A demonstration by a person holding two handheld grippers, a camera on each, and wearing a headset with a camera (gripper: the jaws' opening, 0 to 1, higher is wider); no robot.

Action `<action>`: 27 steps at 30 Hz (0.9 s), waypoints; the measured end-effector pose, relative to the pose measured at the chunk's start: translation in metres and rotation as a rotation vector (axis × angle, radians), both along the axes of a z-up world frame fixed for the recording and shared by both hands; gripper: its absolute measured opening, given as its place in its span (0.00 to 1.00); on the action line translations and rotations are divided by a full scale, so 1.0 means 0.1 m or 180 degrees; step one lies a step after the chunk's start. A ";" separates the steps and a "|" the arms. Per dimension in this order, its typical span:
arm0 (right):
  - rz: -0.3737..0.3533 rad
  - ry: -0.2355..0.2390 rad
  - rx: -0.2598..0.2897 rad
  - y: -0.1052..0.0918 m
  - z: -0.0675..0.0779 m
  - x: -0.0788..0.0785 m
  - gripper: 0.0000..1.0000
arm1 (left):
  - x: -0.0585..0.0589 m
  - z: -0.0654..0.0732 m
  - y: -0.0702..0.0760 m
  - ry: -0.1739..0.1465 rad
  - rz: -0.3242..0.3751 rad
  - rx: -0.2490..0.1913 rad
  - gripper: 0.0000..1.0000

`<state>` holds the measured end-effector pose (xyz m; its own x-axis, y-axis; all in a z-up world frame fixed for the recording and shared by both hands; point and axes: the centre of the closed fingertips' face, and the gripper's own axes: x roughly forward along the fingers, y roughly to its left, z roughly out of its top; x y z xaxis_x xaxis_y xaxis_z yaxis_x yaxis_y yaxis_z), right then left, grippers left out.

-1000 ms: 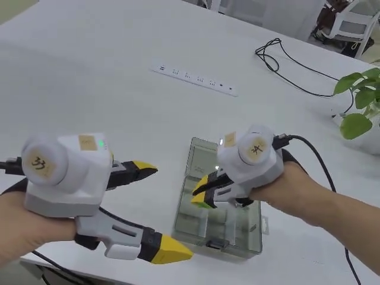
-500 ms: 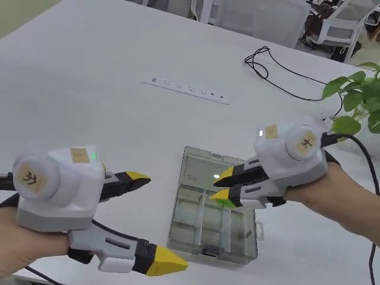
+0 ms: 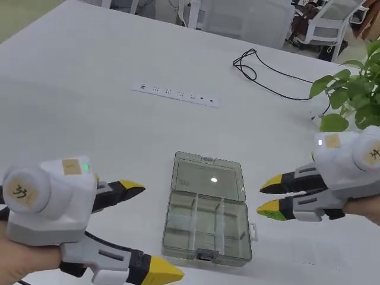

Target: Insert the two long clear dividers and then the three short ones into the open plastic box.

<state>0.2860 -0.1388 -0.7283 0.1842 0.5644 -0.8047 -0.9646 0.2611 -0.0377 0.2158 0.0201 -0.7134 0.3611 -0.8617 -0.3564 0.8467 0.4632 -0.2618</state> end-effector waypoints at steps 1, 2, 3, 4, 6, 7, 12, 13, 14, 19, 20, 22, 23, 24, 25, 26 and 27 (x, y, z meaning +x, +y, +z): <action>-0.0014 0.0001 -0.0022 -0.06 -0.01 0.00 0.29 | 0.00 0.00 0.00 -0.0003 0.0000 -0.0005 0.99; -0.0024 0.0013 -0.0035 -0.11 -0.03 0.00 0.29 | 0.01 0.01 0.00 -0.0004 0.0002 -0.0007 0.99; -0.0039 0.0033 -0.0062 -0.18 -0.05 -0.01 0.30 | 0.01 0.01 0.00 -0.0002 0.0003 -0.0007 0.99; -0.0050 0.0041 -0.0100 -0.23 -0.07 -0.02 0.30 | 0.01 0.01 0.00 -0.0002 0.0002 -0.0006 0.99; -0.0036 0.0070 -0.0174 -0.35 -0.13 -0.04 0.31 | 0.01 0.00 0.00 0.0005 -0.0004 0.0006 0.99; -0.0036 0.0088 -0.0220 -0.43 -0.17 -0.05 0.32 | 0.01 0.00 0.00 0.0004 -0.0004 0.0006 0.99; 0.0018 0.0185 -0.0396 -0.67 -0.37 -0.11 0.37 | 0.02 0.00 0.02 0.0022 0.0009 0.0001 0.99; 0.0040 0.0215 -0.0480 -0.74 -0.44 -0.12 0.39 | 0.02 -0.01 0.02 0.0026 0.0012 0.0006 0.99; 0.0066 0.0231 -0.0536 -0.79 -0.49 -0.12 0.40 | 0.02 -0.01 0.03 0.0029 0.0013 0.0008 0.99; 0.0269 0.0306 -0.0777 -0.97 -0.68 -0.19 0.46 | 0.04 -0.02 0.05 0.0044 0.0028 0.0006 0.99; 0.0293 0.0317 -0.0812 -1.00 -0.72 -0.19 0.47 | 0.05 -0.02 0.05 0.0054 0.0038 0.0006 0.99; 0.0347 0.0331 -0.0920 -1.06 -0.78 -0.19 0.49 | 0.05 -0.03 0.06 0.0056 0.0044 0.0018 0.99; 0.0386 0.0322 -0.0954 -1.07 -0.81 -0.19 0.49 | 0.06 -0.04 0.06 0.0060 0.0047 0.0016 0.99; 0.0412 0.0320 -0.0981 -1.09 -0.84 -0.19 0.49 | 0.06 -0.05 0.06 0.0076 0.0053 0.0012 1.00; 0.0448 0.0331 -0.1037 -1.12 -0.88 -0.19 0.48 | 0.06 -0.05 0.06 0.0082 0.0054 0.0016 0.99; 0.0471 0.0336 -0.1079 -1.14 -0.91 -0.19 0.48 | 0.06 -0.06 0.06 0.0083 0.0052 0.0023 0.99; 0.0502 0.0336 -0.1127 -1.16 -0.95 -0.19 0.48 | 0.06 -0.06 0.06 0.0085 0.0050 0.0032 0.99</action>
